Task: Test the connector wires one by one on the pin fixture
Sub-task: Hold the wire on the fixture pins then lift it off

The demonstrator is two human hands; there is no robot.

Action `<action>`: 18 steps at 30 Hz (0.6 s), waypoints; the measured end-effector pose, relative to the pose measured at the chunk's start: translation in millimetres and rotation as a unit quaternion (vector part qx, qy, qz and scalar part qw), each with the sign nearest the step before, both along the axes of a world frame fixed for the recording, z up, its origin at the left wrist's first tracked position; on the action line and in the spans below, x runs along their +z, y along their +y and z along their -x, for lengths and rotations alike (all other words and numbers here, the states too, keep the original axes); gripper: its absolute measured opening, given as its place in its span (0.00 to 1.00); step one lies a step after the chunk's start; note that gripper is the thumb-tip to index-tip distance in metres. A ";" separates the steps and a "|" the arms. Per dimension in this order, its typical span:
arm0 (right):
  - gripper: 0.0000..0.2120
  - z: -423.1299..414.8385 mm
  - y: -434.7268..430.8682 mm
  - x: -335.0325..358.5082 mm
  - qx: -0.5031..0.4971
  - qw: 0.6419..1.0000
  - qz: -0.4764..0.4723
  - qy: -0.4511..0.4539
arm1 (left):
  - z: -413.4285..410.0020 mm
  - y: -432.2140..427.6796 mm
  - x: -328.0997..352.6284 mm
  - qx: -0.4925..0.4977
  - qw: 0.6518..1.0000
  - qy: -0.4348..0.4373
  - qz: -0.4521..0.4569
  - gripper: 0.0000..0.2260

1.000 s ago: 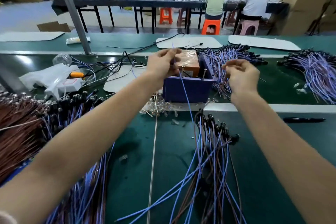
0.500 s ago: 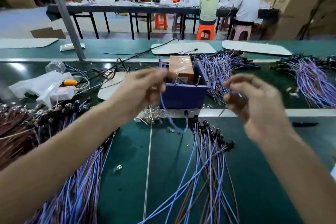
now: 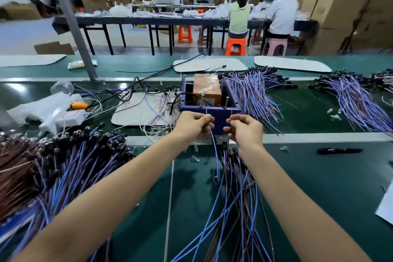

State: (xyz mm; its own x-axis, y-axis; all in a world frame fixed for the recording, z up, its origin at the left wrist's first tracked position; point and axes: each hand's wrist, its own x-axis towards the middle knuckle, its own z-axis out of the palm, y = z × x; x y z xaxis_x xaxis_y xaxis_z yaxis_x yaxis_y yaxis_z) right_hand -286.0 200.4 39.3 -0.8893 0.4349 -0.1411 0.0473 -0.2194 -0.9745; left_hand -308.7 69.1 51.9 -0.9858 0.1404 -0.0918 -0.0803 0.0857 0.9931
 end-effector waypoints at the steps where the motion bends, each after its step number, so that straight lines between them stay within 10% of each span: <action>1: 0.12 4.5 -0.8 -2.0 -0.004 1.000 -0.008 -0.004 | 3.4 1.8 0.4 0.002 1.000 0.006 0.010 0.10; 18: 0.11 25.6 -3.0 -4.7 0.013 0.999 -0.040 -0.024 | 30.4 0.3 -16.6 0.088 0.996 -0.002 0.020 0.08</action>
